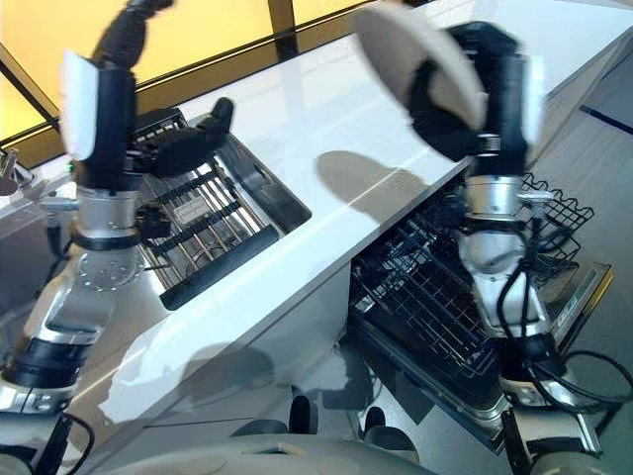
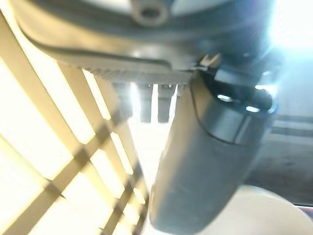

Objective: Pick up plates and place into dishwasher.

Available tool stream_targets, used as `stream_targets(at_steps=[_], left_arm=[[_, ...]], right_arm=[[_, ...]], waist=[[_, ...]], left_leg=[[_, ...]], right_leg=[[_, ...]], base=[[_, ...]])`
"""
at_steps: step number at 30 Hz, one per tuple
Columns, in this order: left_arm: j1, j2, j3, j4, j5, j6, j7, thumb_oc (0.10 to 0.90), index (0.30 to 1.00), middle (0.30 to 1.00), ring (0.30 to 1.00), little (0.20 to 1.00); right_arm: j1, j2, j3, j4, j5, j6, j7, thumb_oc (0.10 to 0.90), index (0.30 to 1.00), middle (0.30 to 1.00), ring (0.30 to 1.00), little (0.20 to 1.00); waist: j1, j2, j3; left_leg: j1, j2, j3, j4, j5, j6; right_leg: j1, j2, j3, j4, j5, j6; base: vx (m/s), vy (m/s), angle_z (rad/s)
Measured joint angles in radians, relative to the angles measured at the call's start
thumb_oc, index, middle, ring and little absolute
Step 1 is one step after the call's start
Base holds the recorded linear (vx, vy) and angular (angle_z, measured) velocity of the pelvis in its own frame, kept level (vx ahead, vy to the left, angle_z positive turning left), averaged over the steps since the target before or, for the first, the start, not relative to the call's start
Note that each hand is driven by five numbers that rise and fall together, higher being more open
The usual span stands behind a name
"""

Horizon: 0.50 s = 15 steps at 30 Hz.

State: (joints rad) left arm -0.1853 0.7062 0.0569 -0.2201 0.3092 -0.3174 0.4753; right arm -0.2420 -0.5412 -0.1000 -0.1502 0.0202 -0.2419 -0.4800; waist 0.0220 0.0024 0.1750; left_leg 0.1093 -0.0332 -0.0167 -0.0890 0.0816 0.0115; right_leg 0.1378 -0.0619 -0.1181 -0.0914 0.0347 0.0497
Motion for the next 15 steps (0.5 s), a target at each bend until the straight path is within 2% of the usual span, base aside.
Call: stream_targets(at_steps=[3, 7, 11, 15], left_arm=[[0.124, -0.008, 0.093, 0.022, -0.124, 0.037, -0.056, 0.800, 0.900, 0.900, 0.900, 0.900], [0.229, -0.078, 0.144, 0.087, -0.304, 0.045, -0.160, 0.800, 0.900, 0.900, 0.900, 0.900], [0.279, -0.163, 0.150, 0.090, -0.530, 0.043, -0.312, 0.800, 0.900, 0.900, 0.900, 0.900], [0.293, -0.224, 0.150, 0.097, -0.595, 0.029, -0.359, 0.800, 0.900, 0.900, 0.900, 0.900]], right_arm=[[0.133, 0.018, -0.106, 0.030, 0.022, -0.015, -0.067, 0.100, 0.300, 0.300, 0.300, 0.200], [0.240, 0.078, -0.137, 0.066, 0.061, -0.018, -0.096, 0.100, 0.300, 0.300, 0.300, 0.200], [0.287, 0.154, -0.128, 0.090, 0.095, -0.018, -0.047, 0.100, 0.300, 0.300, 0.300, 0.200], [0.314, 0.172, -0.101, 0.140, 0.099, -0.011, 0.035, 0.100, 0.300, 0.300, 0.300, 0.200]], waist=[[-0.006, 0.001, 0.000], [-0.031, 0.005, 0.000], [-0.044, 0.007, 0.000], [-0.051, 0.017, 0.000]], left_leg=[[0.000, 0.002, 0.010, -0.001, -0.004, -0.001], [0.001, 0.003, 0.016, 0.000, -0.005, 0.000], [0.004, 0.013, 0.037, -0.001, -0.007, -0.001], [0.007, 0.014, 0.041, -0.001, -0.007, -0.002]], right_leg=[[-0.004, 0.002, 0.008, 0.000, 0.000, 0.000], [-0.008, 0.002, 0.022, 0.000, 0.001, 0.000], [-0.012, 0.005, 0.028, 0.000, 0.000, 0.000], [-0.011, 0.005, 0.031, 0.000, 0.001, 0.000]], base=[[0.02, -0.005, -0.10], [0.00, -0.004, -0.09], [-0.01, 0.005, -0.08], [0.00, 0.007, -0.03]])
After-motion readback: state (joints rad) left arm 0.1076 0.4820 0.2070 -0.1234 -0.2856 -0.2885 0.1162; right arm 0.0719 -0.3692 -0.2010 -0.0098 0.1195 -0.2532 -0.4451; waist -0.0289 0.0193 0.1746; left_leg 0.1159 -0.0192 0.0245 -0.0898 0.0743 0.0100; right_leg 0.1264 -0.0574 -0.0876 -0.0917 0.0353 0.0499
